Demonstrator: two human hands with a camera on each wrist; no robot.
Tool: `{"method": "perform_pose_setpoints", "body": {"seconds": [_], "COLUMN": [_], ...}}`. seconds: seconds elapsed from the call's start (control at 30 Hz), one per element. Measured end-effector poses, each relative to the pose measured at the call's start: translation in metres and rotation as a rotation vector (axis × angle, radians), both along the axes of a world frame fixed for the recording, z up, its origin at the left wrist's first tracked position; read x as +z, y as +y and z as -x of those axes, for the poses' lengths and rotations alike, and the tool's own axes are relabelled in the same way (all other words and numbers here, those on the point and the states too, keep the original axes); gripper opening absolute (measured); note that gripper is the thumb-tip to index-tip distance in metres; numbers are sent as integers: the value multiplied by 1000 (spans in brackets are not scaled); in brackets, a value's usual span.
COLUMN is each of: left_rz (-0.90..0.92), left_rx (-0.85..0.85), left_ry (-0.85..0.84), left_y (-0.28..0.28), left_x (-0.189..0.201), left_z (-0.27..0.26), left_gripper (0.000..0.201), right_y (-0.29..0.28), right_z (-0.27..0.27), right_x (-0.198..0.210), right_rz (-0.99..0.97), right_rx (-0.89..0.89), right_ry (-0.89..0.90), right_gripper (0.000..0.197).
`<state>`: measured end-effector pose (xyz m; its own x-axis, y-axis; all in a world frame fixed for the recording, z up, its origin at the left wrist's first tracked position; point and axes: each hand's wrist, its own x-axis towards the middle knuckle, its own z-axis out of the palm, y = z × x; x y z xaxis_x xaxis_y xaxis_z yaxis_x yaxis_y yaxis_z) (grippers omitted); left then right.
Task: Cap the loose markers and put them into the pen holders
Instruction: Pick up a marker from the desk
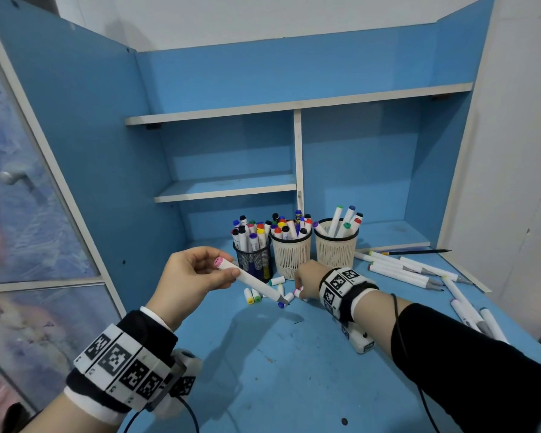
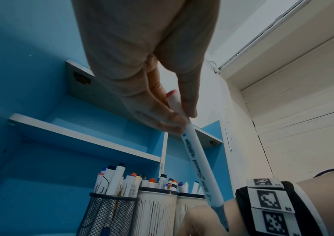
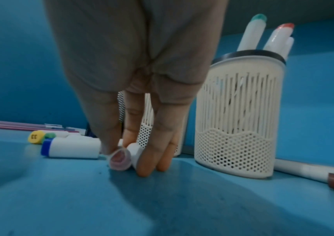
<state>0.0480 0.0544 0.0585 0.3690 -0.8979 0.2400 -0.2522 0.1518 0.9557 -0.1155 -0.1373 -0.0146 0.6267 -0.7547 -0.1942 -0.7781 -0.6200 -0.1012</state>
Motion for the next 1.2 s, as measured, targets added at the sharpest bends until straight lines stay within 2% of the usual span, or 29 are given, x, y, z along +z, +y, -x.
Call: {"method": "perform_pose_setpoints", "body": {"seconds": [0.13, 0.4, 0.6, 0.77, 0.87, 0.97, 1.07, 1.2], "left_rz": [2, 7, 19, 37, 55, 68, 74, 79], "left_rx": [5, -23, -23, -28, -25, -31, -35, -37], "left_ry": [2, 22, 45, 80, 108, 164, 246, 364], "left_y": [1, 2, 4, 5, 3, 0, -6, -14], "left_x": [0, -1, -1, -1, -2, -4, -10, -20], "left_z": [0, 10, 12, 14, 15, 19, 26, 40], "left_gripper": [13, 13, 13, 13, 13, 12, 11, 12], "right_y": [0, 7, 7, 10, 10, 19, 42, 77], "right_z": [6, 18, 36, 54, 66, 80, 93, 113], "right_x": [4, -1, 0, 3, 7, 13, 23, 33], "right_rz": [-38, 7, 3, -3, -5, -79, -235, -518], "right_rx": [21, 24, -13, -132, -168, -260, -336, -430], "right_ry": [-16, -85, -43, -156, -336, -576, -912, -1446], "right_gripper": [28, 24, 37, 42, 32, 32, 28, 24]}}
